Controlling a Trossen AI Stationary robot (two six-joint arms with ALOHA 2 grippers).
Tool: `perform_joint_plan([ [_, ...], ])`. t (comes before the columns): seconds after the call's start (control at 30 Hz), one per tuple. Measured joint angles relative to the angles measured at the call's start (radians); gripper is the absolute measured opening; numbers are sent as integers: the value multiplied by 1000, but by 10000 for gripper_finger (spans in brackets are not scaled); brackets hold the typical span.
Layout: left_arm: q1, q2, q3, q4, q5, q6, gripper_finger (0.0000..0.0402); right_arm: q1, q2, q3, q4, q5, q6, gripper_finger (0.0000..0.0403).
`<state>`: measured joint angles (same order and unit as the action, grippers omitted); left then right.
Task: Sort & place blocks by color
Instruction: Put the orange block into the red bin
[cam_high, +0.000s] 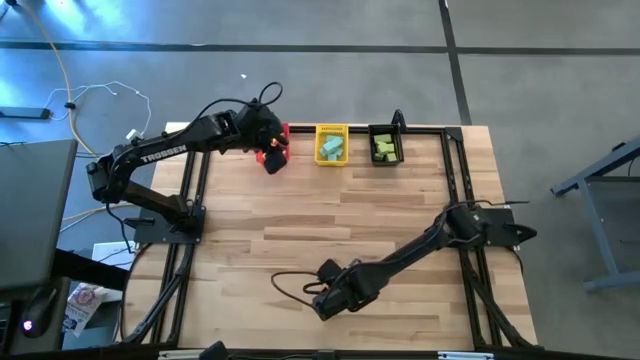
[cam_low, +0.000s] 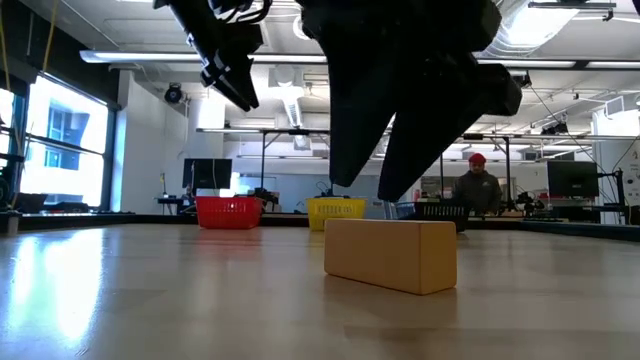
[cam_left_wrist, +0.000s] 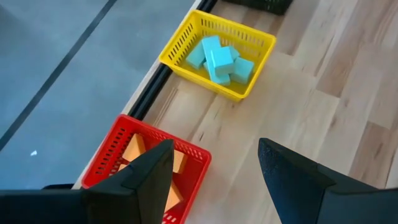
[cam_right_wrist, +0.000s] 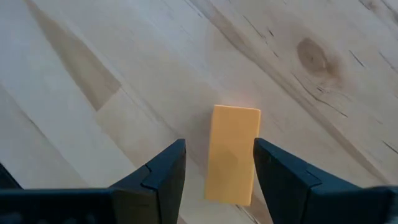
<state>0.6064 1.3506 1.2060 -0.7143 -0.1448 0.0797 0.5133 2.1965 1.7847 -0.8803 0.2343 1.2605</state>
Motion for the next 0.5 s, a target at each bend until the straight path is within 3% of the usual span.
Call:
perform_joint_plan([
  [0.5,0,0,0,8,2,2,219,0,60,2,-11,-14,0,174],
])
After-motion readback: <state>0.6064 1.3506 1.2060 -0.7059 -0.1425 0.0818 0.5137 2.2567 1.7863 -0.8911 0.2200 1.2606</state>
